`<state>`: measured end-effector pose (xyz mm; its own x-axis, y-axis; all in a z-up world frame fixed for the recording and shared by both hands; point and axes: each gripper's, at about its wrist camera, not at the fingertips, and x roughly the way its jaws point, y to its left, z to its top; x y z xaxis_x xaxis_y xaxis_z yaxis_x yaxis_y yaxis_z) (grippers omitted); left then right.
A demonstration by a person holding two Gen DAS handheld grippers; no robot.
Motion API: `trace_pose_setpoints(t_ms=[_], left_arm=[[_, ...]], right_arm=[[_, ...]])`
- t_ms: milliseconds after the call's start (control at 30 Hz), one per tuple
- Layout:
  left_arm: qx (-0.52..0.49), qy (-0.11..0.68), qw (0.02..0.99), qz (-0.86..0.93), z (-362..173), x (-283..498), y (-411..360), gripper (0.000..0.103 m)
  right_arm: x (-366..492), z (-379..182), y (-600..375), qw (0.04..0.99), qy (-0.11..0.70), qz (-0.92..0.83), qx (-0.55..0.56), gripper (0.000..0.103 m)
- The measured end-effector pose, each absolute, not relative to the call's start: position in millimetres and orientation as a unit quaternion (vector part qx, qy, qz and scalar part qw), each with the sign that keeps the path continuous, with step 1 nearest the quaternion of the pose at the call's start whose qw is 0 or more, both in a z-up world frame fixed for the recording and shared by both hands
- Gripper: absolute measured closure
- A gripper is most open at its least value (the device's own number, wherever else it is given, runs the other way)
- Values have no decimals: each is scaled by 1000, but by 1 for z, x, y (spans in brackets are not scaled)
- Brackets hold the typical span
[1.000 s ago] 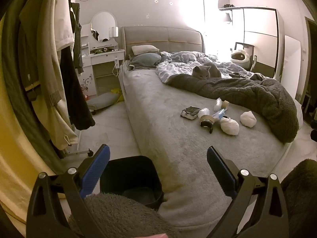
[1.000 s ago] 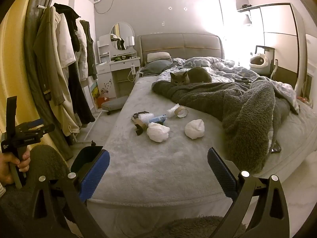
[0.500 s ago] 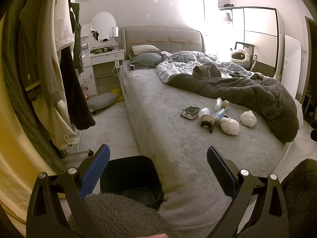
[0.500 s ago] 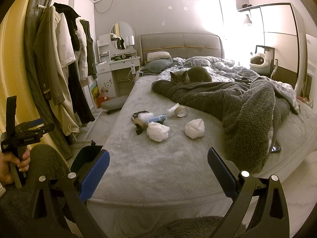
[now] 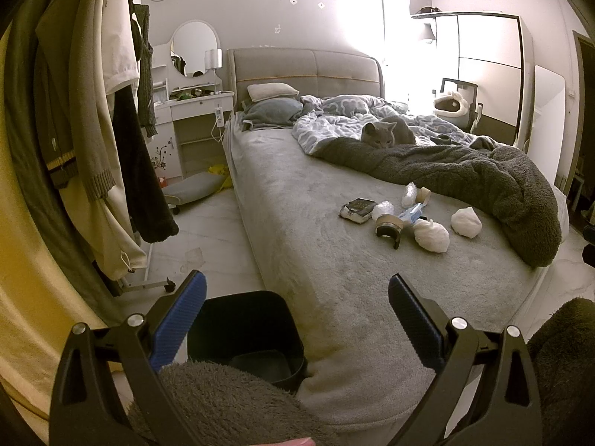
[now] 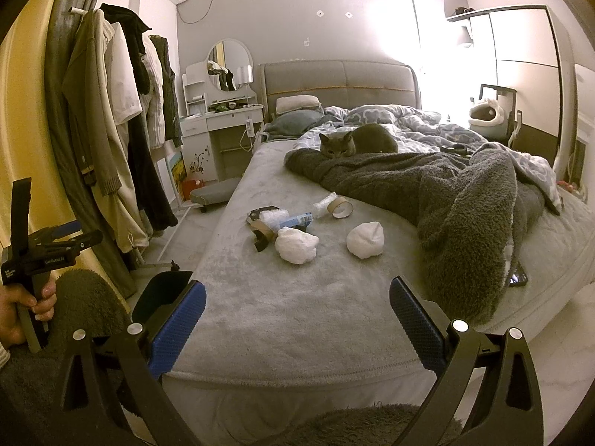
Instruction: Collect trash
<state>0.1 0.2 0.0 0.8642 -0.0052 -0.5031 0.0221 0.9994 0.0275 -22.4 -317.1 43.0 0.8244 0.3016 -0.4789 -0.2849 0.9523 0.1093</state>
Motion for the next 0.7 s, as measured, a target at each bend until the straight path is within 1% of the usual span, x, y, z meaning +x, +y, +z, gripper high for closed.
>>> trace_pose_setpoints(t_ms=[700], left_arm=[[15, 261, 965, -7, 0, 0, 0, 3]], right_arm=[[-21, 42, -316, 955, 255, 153, 16, 3]])
